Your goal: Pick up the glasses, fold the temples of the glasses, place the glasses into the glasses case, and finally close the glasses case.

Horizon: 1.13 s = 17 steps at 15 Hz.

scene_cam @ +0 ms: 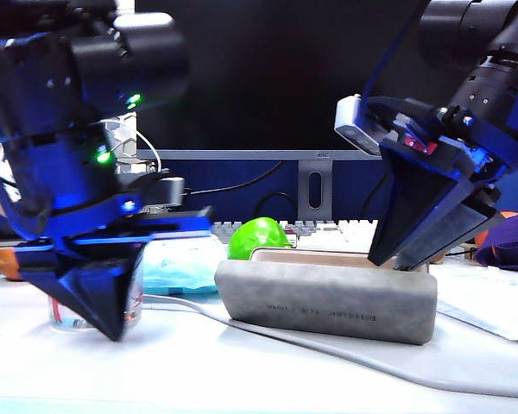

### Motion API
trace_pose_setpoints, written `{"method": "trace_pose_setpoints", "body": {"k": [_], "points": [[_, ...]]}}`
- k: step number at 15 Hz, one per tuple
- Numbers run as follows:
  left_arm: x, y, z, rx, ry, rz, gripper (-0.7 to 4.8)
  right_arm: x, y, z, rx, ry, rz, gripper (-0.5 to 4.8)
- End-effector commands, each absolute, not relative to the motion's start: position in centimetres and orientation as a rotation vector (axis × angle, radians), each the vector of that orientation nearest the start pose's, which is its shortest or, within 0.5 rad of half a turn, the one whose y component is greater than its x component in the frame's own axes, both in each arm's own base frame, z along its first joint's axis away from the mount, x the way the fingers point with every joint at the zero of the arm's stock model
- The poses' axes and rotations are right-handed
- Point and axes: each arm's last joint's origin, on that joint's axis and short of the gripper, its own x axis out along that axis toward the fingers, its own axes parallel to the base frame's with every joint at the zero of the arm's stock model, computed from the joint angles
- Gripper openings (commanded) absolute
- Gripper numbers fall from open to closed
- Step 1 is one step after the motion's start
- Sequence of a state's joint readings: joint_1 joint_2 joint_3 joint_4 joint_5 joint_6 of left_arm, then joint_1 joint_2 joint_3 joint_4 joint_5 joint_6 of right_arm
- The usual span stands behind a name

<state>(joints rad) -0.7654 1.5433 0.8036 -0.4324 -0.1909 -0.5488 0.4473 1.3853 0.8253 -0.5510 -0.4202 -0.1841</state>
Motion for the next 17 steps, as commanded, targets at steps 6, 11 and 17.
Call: {"method": "trace_pose_setpoints", "body": {"k": [6,11,17], "points": [[21.4,-18.9,17.5,-0.211,1.14,-0.546,-0.03,22.7,11.9,20.2,-0.221,1.029,0.776,2.1],[22.4,-20.3,19.5,-0.449,1.018,-0.714,-0.03,22.6,12.3,19.9,-0.126,1.049,0.905,2.1],[22.3,-21.2,19.5,-0.473,0.958,-0.673,-0.03,22.8,12.6,18.5,-0.102,1.13,0.936,2.09]]}}
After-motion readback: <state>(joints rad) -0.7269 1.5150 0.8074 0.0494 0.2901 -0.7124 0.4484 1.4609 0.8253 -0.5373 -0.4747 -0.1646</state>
